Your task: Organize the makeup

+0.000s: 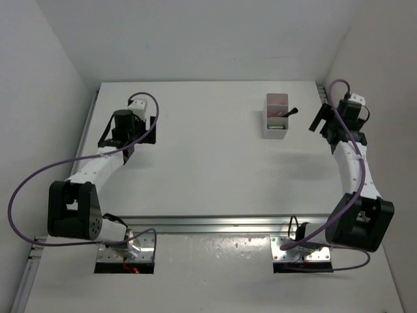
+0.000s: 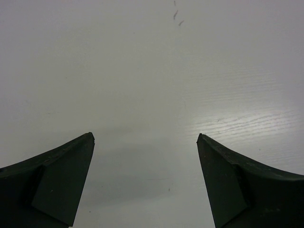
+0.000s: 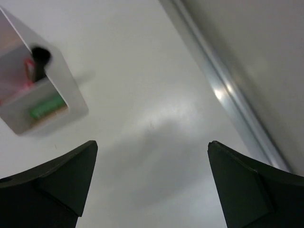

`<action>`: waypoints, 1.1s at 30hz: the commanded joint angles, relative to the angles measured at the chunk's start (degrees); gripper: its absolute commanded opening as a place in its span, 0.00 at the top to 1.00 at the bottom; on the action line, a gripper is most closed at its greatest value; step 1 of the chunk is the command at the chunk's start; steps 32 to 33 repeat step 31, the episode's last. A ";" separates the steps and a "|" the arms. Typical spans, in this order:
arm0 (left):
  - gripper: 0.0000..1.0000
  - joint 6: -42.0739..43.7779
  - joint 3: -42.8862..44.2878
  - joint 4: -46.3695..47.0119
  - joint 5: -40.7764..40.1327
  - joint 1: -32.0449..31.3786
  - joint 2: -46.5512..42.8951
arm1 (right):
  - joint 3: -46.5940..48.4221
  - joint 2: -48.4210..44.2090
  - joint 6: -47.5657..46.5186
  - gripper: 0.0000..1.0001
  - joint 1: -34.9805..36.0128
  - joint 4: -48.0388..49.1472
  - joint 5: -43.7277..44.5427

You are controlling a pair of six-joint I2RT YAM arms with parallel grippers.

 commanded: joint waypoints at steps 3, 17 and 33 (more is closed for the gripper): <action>0.05 -2.65 -3.14 6.13 1.13 -2.29 -3.52 | -5.75 -5.26 6.91 0.00 -5.99 -19.74 -8.62; 0.06 -7.13 -8.68 7.81 2.36 -5.72 -6.42 | -7.42 -9.83 6.66 0.00 -7.49 -28.02 -5.37; 0.06 -7.13 -8.68 7.81 2.36 -8.53 -6.42 | -8.48 -13.53 10.44 0.00 -6.70 -27.06 0.50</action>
